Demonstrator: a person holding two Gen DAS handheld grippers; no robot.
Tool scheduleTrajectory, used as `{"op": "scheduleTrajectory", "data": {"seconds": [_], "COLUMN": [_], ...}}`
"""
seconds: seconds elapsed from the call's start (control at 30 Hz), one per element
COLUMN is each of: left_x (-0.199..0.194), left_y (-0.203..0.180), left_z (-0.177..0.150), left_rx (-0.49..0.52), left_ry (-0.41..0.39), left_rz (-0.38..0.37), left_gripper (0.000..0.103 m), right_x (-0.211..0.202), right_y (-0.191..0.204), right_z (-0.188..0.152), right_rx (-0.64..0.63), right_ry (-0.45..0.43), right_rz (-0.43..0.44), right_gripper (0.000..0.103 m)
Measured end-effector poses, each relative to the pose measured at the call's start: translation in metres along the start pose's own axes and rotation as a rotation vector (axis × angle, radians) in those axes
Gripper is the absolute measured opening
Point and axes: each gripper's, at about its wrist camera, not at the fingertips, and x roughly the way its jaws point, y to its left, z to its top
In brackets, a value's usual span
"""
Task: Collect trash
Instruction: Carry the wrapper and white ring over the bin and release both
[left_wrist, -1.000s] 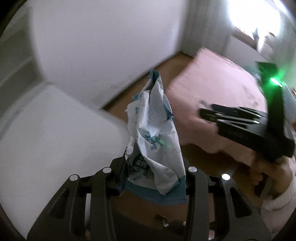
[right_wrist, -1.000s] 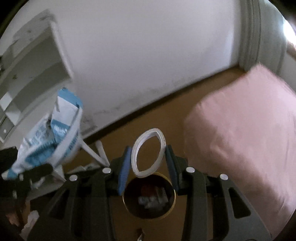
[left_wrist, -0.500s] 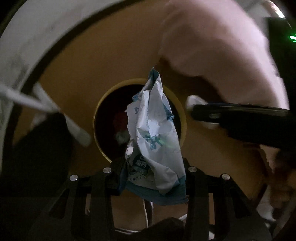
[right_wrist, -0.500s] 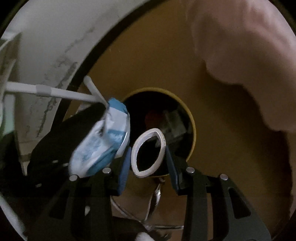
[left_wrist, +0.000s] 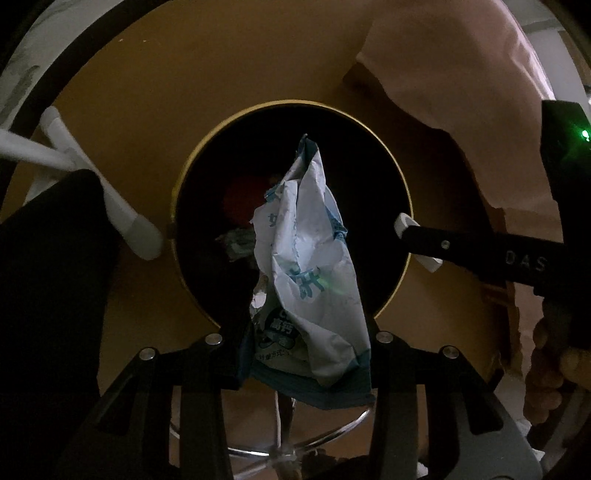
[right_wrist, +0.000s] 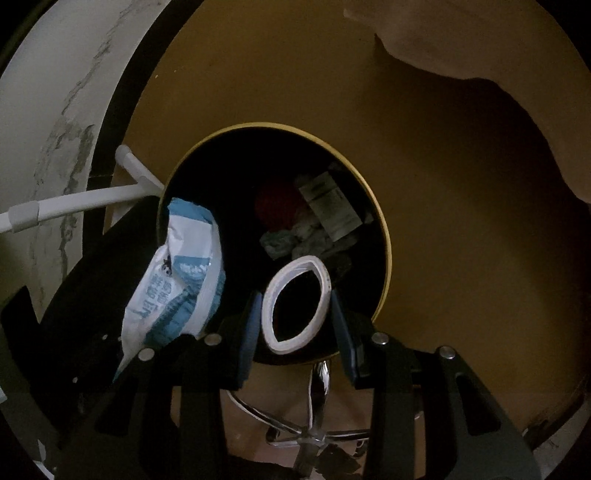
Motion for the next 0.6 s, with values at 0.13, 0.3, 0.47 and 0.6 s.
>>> {"op": "scheduleTrajectory", "data": {"seconds": [0.13,0.3,0.47,0.6], "left_x": [0.001,-0.001,-0.015,-0.029], "left_y": [-0.005,-0.006,-0.009,-0.025], "left_z": [0.003,0.008,0.002,-0.004], "left_rx": [0.015,-0.002,0.000,0.035], "left_ry": [-0.002,-0.015,-0.081,-0.109], "left_rz": [-0.016,-0.013,0.009,-0.020], "left_gripper": [0.039,0.046,0.094,0.094], "right_x": [0.001,-0.003,-0.023,-0.081], "right_y": [0.001,0.003,-0.007,-0.024], "right_z": [-0.001,0.002,0.004,0.001], "right_rx": [-0.010,-0.025,0.019,0.069], "right_ry": [0.004,-0.005,-0.049,-0.177], "right_rz": [-0.006,0.012,0.052,-0.025], "right_gripper": [0.038,0.040,0.095,0.095]}}
